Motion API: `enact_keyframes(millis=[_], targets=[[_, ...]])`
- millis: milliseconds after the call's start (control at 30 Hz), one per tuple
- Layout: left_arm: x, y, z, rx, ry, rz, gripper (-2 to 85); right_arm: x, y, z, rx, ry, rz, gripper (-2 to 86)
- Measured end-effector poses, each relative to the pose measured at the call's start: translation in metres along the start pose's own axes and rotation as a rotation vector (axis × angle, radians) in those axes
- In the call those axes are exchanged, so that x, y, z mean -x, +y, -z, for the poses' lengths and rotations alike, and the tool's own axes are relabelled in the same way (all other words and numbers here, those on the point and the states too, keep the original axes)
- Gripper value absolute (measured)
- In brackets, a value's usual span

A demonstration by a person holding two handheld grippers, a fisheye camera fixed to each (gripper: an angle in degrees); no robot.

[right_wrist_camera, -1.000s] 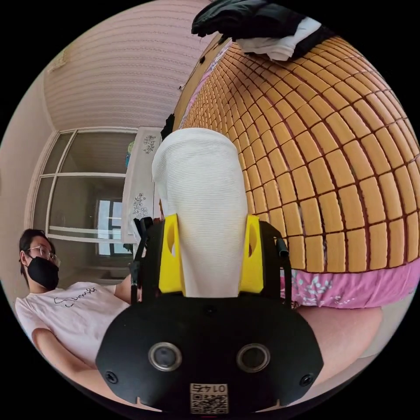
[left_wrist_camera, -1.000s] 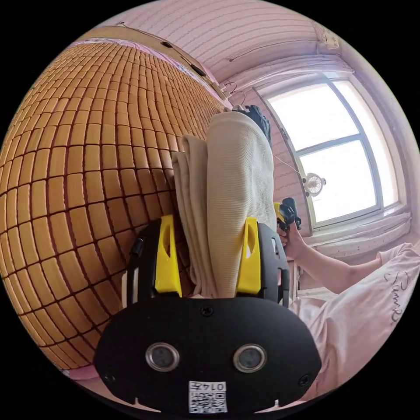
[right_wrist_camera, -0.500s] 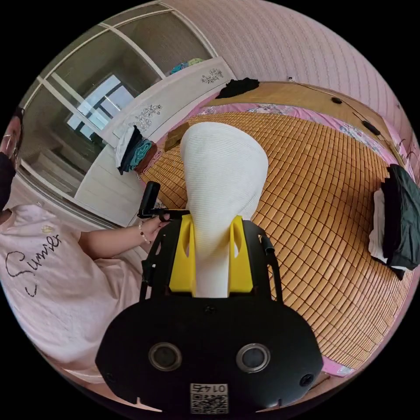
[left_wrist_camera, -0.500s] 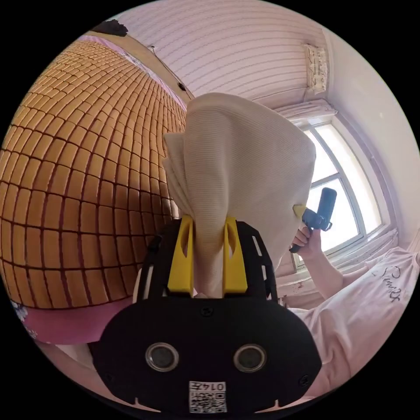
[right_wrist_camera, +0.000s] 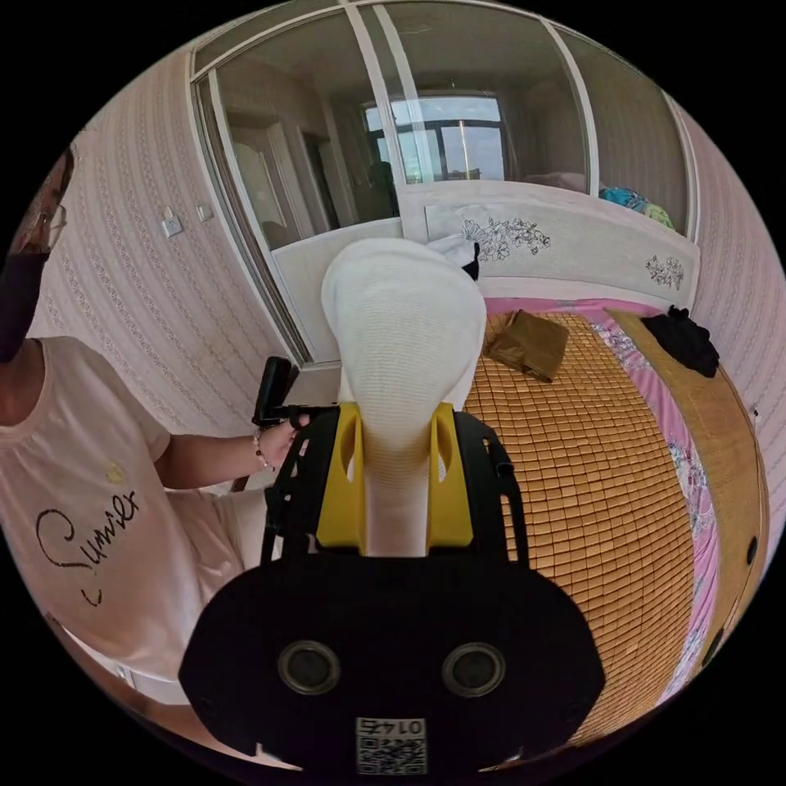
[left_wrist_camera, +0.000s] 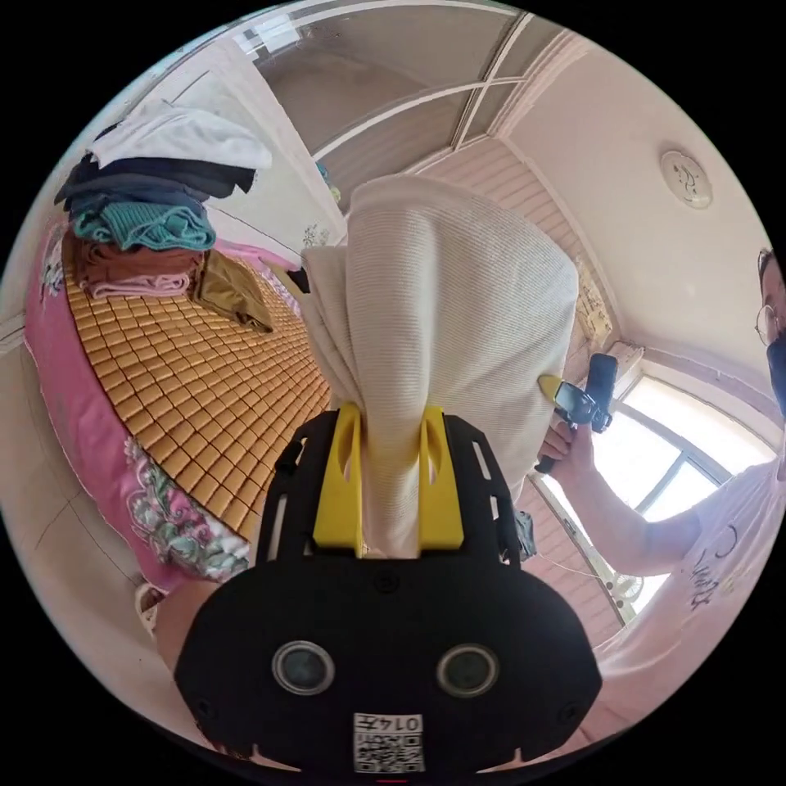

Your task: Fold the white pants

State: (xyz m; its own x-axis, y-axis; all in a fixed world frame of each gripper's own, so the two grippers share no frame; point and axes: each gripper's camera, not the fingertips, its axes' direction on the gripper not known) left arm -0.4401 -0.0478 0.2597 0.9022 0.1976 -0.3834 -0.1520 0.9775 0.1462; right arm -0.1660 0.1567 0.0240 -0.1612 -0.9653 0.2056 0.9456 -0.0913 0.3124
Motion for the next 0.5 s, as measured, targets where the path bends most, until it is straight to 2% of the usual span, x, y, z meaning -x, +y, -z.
enact_keyframes(millis=[100,167,233,300,333,400,433,500], targets=[[0.000,-0.073,-0.005,-0.031,-0.070,-0.075,10.2,-0.059,-0.061,-0.020,-0.060,-0.074,-0.039,11.8],[0.004,-0.129,-0.021,-0.030,-0.118,-0.094,10.6,-0.130,-0.110,-0.039,-0.121,-0.135,-0.131,12.3],[0.013,-0.189,-0.049,0.004,-0.225,-0.076,11.5,-0.197,-0.151,-0.065,-0.135,-0.129,-0.260,13.3],[0.037,-0.258,-0.099,0.081,-0.430,-0.054,11.8,-0.265,-0.188,-0.102,-0.108,-0.073,-0.410,13.8],[0.046,-0.269,-0.111,0.092,-0.472,-0.034,11.6,-0.303,-0.205,-0.131,-0.048,-0.007,-0.495,13.1],[0.087,-0.287,-0.170,0.201,-0.670,-0.036,8.9,-0.344,-0.211,-0.187,0.081,0.077,-0.611,11.1],[0.097,-0.286,-0.185,0.253,-0.710,-0.051,8.1,-0.360,-0.206,-0.230,0.182,0.072,-0.674,10.1],[0.137,-0.277,-0.234,0.494,-0.894,-0.076,3.5,-0.366,-0.197,-0.288,0.270,-0.010,-0.688,9.9]])
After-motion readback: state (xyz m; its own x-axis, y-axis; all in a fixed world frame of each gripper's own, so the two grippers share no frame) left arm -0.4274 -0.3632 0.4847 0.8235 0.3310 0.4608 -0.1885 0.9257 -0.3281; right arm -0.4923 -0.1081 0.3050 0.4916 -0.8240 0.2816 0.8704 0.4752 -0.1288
